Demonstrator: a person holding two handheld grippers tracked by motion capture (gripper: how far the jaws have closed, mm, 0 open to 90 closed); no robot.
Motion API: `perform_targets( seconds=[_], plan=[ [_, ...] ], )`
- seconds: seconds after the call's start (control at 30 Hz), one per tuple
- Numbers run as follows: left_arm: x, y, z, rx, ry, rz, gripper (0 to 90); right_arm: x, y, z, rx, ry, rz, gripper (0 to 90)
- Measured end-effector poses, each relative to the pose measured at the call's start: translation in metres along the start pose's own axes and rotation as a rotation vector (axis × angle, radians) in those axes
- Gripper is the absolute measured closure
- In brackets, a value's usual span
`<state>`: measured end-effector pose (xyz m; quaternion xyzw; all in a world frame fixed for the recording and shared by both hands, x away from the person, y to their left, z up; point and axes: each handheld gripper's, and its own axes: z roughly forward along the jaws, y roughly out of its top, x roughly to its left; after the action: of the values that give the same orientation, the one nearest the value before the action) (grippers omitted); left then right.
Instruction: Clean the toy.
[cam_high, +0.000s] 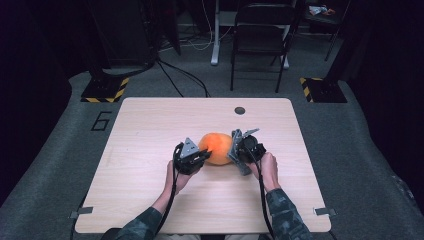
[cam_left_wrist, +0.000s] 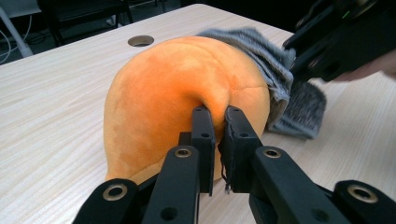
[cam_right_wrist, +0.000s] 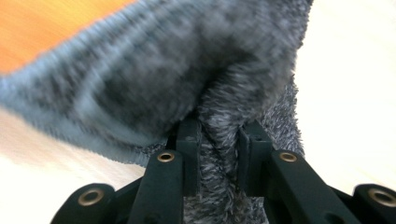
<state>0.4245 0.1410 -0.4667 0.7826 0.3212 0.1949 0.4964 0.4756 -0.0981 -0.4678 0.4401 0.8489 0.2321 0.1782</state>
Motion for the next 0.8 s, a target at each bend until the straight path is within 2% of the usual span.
perform_targets(
  seconds=[0.1,0.23,0.37,0.47,0.53,0.6,0.7,0.8],
  plan=[
    [0.000,0.000,0.000,-0.001,0.001,0.000,84.3,-0.003,0.000,0.007,0.025,0.002,0.018,73.5],
    [0.003,0.000,-0.001,0.001,-0.003,-0.011,84.2,-0.007,0.002,-0.010,-0.005,-0.011,0.012,73.6],
    [0.003,0.000,-0.001,0.000,-0.003,-0.010,84.1,-0.003,0.010,-0.043,-0.123,-0.024,0.003,73.6],
    [0.002,0.000,-0.001,-0.001,-0.004,-0.013,83.9,0.010,0.021,-0.055,-0.161,0.000,-0.043,73.7],
    [0.003,0.000,-0.001,0.001,-0.008,-0.010,83.7,0.017,0.025,-0.049,-0.133,0.005,-0.077,73.7],
    [0.002,-0.001,-0.001,0.000,-0.005,-0.008,82.9,0.020,0.026,-0.036,-0.100,-0.010,-0.094,74.0],
    [0.005,-0.002,-0.001,-0.006,-0.008,-0.011,79.8,0.018,0.026,-0.031,-0.108,0.002,-0.068,74.0],
    [0.004,-0.001,-0.002,0.002,0.006,0.001,69.0,0.017,0.027,-0.031,-0.100,-0.002,-0.059,74.0]
  ],
)
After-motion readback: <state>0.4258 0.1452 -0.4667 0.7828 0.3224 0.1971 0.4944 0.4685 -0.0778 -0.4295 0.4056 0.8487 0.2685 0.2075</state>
